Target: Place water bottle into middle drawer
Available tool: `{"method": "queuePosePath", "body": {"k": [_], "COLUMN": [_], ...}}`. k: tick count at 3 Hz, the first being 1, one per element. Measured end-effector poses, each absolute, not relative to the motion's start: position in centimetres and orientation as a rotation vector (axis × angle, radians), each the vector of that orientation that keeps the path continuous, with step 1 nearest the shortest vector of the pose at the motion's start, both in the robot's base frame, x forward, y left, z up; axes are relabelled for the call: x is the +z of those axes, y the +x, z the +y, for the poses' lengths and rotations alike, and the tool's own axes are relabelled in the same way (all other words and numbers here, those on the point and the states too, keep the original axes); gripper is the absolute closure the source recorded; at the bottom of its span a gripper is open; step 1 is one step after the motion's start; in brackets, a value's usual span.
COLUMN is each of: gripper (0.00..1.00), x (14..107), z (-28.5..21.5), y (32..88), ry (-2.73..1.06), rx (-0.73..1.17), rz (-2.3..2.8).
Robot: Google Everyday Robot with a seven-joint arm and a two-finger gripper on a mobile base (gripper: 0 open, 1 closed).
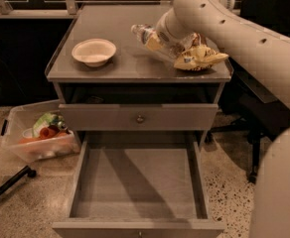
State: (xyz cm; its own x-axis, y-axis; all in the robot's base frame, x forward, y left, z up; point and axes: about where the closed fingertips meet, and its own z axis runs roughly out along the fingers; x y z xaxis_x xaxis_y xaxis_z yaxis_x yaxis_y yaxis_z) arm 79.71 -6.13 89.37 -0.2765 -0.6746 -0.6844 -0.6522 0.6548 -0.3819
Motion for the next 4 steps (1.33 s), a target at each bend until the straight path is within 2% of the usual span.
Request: {"method": "queuePosePath", "body": {"k": [4], "gripper": [1.0], "x": [91.5], "z": [-15.2], "y": [66.2], "ry": [-0.761], "rx": [0.114], "rz": [2.041]}}
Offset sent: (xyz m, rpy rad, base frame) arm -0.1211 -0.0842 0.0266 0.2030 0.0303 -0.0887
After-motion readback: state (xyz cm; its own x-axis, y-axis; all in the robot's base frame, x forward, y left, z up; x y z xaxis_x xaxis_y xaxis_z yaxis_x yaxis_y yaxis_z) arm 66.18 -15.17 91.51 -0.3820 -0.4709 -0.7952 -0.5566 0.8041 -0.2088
